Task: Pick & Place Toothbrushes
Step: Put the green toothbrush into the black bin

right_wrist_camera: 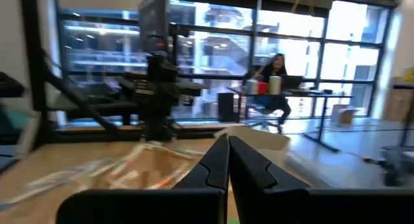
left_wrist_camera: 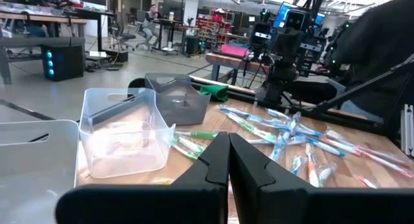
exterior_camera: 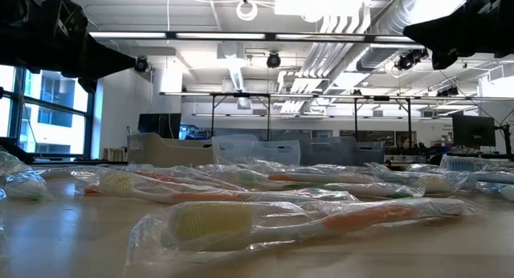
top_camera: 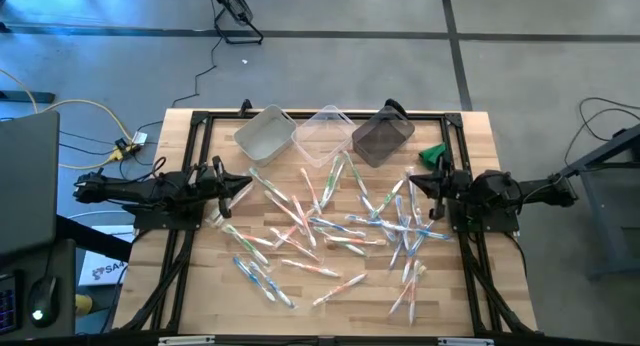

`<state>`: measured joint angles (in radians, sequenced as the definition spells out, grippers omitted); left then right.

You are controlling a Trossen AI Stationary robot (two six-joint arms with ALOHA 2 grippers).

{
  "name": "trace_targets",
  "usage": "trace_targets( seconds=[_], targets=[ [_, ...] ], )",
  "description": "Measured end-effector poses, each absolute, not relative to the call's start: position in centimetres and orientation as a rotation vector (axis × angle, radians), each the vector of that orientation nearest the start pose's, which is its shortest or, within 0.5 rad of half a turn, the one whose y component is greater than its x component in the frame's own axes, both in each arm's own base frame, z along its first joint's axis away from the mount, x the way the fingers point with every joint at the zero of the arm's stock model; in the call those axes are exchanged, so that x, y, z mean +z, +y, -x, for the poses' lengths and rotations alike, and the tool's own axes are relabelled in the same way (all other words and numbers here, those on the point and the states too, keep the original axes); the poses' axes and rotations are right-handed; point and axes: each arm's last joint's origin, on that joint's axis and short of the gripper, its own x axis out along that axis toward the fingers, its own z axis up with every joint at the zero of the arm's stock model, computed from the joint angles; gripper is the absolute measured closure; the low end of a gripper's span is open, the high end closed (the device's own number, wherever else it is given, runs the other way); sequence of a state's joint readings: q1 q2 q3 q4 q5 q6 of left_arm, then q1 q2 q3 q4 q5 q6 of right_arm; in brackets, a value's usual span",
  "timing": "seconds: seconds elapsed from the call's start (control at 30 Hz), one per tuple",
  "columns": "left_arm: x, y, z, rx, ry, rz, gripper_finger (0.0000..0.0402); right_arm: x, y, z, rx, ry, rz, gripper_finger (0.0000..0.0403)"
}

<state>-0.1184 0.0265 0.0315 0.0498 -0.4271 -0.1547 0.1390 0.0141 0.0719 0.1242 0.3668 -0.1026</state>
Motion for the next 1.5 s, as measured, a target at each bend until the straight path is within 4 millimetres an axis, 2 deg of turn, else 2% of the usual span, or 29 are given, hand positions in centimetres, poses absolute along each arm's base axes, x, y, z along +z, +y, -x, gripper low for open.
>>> trace_targets(
  seconds=[0.7, 0.97, 1.5],
  targets=[
    [17.7, 0.1, -9.5, 0.307, -0.078, 0.169, 0.0402, 20.1, 0.3, -9.1, -0.204, -0.189, 0.053, 0.04],
    [17.7, 0.1, -9.5, 0.316, -0.077, 0.168, 0.0402, 20.8, 0.3, -8.9, -0.219, -0.265, 0.033, 0.04],
    [17.7, 0.1, -9.5, 0.317, -0.071, 0.143, 0.0402, 20.3, 0.0, -10.6, -0.41, -0.17, 0.032, 0.04]
  ],
)
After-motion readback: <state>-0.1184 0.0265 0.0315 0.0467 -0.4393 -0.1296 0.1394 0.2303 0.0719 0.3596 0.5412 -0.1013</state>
